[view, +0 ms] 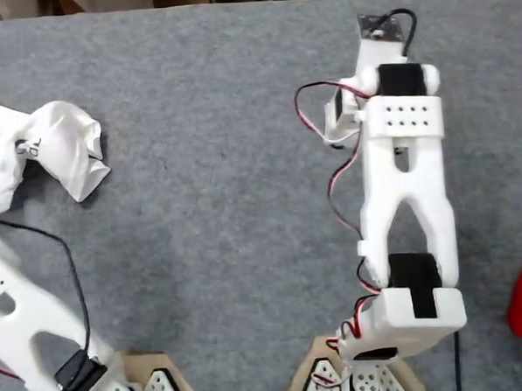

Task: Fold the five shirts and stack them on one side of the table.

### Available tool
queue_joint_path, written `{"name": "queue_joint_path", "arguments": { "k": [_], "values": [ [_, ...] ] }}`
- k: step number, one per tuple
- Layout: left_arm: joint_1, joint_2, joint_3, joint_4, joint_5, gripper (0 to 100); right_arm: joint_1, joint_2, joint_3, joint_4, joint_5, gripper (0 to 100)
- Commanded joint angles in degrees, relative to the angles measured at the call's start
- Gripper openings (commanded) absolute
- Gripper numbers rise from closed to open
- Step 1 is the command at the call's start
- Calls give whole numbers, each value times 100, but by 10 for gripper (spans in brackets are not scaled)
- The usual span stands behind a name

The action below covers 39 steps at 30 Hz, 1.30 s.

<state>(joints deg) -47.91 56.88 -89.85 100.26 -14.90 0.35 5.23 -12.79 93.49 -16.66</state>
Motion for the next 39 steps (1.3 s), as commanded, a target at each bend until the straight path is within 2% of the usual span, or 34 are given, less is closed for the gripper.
{"name": "queue_joint_path", "arguments": {
  "k": [1, 5, 10, 15, 19, 23, 28, 39],
  "values": [
    [826, -1525, 308, 70, 53, 19, 637, -330, -48, 18, -18, 321],
    [2259, -3108, 1204, 70, 255, 19, 1332, -330, -48, 44, 176, 321],
    [4703, -4760, 2796, 62, 334, 19, 2193, -330, -48, 44, 1011, 321],
    [6804, -5437, 4290, 53, 334, 19, 3046, -330, -48, 44, 1767, 321],
    [8026, -5552, 5099, 53, 826, 19, 3538, -330, -48, 44, 2391, 321],
    [8862, -5508, 5758, 44, 1002, 19, 3793, -330, -48, 44, 2769, 321],
    [9574, -5508, 6277, 35, 985, 19, 3873, -286, 4, 35, 2778, 322],
    [9960, -5560, 6286, -79, 958, 19, 3873, -330, -22, 44, 2778, 322]
  ]
}}
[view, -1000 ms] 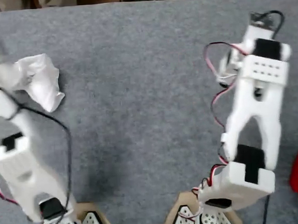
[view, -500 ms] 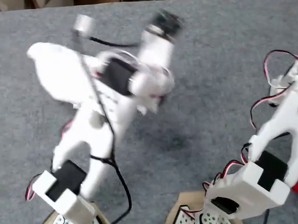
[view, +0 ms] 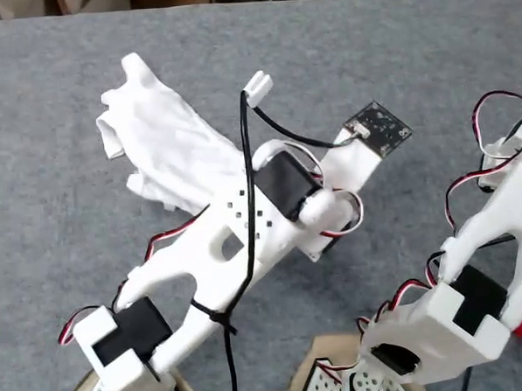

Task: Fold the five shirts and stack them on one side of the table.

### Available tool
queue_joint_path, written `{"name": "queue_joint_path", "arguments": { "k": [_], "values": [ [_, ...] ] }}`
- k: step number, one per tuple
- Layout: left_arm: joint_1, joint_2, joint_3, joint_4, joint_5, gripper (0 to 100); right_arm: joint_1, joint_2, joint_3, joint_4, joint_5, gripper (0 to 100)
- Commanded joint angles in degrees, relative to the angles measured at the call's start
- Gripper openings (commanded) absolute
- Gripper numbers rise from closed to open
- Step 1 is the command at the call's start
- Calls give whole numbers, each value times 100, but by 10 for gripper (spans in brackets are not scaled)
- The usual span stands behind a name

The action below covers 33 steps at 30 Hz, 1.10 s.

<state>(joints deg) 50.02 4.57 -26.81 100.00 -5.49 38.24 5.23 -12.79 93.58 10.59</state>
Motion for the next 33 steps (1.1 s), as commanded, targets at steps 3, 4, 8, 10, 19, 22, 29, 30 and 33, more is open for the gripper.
{"name": "queue_joint_path", "arguments": {
  "k": [3, 4, 8, 10, 19, 22, 29, 30, 33],
  "values": [
    [264, -338, -18, -53, 18, 19, 84, -295, -4, 35, 53, 322],
    [299, -338, -18, -53, 18, 19, 84, -295, -4, 35, 53, 322],
    [396, -356, -26, -53, -158, 19, 84, -330, 4, 35, 53, 322],
    [413, -514, -70, -44, -167, 19, 84, -330, -22, 35, 53, 322],
    [185, -1622, 193, 0, -255, 25, 40, -338, -48, 35, 53, 323],
    [149, -2114, 422, 26, -158, 140, -22, -338, -145, 88, 18, 325],
    [-1090, -3143, 440, 44, 835, 223, -989, -497, -840, 826, 9, 325],
    [-1407, -3292, 431, 53, 835, 223, -1218, -514, -919, 826, 18, 325],
    [-2690, -3846, 492, 53, 809, 225, -2035, -488, -1095, 835, 18, 325]
  ]
}}
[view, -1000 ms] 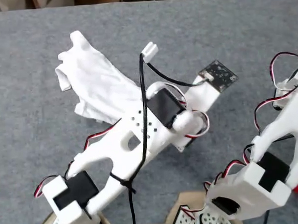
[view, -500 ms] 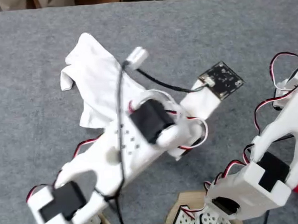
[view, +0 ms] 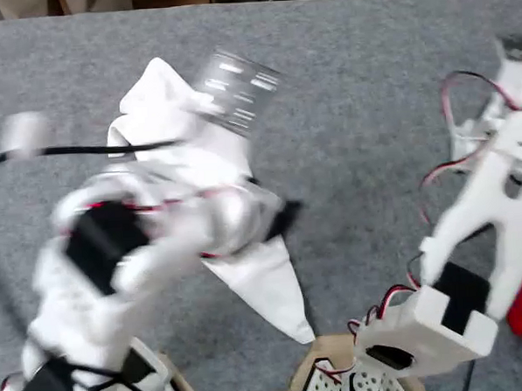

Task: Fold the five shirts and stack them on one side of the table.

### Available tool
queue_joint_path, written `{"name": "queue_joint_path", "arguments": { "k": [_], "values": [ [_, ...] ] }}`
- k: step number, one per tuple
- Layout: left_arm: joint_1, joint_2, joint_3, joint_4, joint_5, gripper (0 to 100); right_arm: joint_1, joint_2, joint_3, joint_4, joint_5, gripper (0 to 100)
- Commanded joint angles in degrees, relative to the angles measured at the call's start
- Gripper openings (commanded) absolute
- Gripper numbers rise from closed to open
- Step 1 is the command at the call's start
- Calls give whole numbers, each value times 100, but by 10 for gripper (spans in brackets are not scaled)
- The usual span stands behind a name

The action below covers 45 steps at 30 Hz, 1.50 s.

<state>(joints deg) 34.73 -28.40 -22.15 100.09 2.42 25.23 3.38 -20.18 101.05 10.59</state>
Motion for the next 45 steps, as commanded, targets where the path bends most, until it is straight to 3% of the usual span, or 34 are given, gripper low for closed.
{"name": "queue_joint_path", "arguments": {
  "k": [1, 5, 9, 12, 18, 24, 31, 38, 45],
  "values": [
    [-1714, -734, 70, 53, 9, 225, -1059, -295, -374, 88, 9, 325],
    [-4167, -1262, 484, 44, -88, 226, -2571, -136, -321, 88, -132, 323],
    [-6031, -1376, 1275, 26, -457, 226, -3776, 655, -541, -9, -853, 323],
    [-6901, -1376, 1978, -26, -703, 224, -4330, 1596, -1244, -97, -1125, 322],
    [-7965, -1437, 3455, -809, -1178, 221, -4936, 3749, -3415, 0, -1266, 321],
    [-8466, -1437, 4079, -1116, -1371, 221, -5376, 5429, -5499, 70, -1662, 321],
    [-8501, -1437, 4185, -1073, -1371, 221, -5727, 6809, -6563, -97, -2180, 310],
    [-8510, -1437, 4176, -826, -1371, 221, -5411, 7336, -6923, -62, -2180, 4],
    [-8501, -1437, 4176, -826, -1371, 221, -4804, 6923, -7116, 132, -2136, 5]
  ]
}}
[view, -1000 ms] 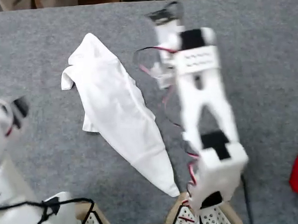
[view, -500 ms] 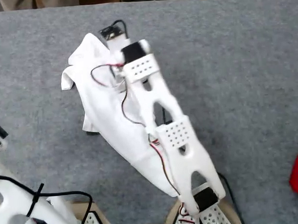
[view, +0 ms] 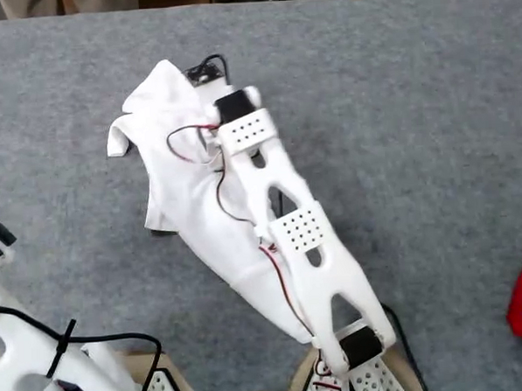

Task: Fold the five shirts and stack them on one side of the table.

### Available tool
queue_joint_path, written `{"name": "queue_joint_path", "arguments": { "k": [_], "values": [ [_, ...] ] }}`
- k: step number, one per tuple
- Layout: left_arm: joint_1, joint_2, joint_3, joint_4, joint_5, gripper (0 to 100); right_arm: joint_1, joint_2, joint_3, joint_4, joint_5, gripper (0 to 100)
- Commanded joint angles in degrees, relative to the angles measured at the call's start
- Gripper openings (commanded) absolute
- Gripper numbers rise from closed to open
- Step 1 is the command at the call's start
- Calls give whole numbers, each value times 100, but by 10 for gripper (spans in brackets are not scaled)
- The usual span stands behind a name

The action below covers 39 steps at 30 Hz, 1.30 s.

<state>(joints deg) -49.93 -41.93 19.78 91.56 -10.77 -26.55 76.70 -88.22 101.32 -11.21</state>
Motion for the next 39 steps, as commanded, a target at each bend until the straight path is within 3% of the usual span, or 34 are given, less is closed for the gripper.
{"name": "queue_joint_path", "arguments": {
  "k": [1, 8, 11, 17, 23, 28, 31, 32, 39],
  "values": [
    [-26, -84, -18, 18, -53, 221, 462, -558, -286, 105, 44, 5],
    [9, -84, -18, 18, -53, 221, 1200, -2097, 1024, 114, 132, 5],
    [158, -84, -18, 0, -62, 221, 1473, -3055, 2527, 114, 976, 5],
    [1152, -84, -18, 18, -53, 221, 2149, -5086, 5429, 97, 2268, 5],
    [2629, -13, 0, -114, 0, 221, 2905, -6299, 6949, 88, 3042, 5],
    [3560, -4, 404, -1424, 448, 225, 3468, -6870, 7837, 97, 3596, 5],
    [3938, -4, 949, -2664, 651, 226, 3705, -7143, 8435, 97, 3868, 5],
    [4396, 163, 1442, -3745, 774, 226, 3855, -7415, 9174, 97, 4246, 5],
    [5073, 2193, 1284, -5275, 1134, 224, 4110, -8013, 10448, 97, 4879, 5]
  ]
}}
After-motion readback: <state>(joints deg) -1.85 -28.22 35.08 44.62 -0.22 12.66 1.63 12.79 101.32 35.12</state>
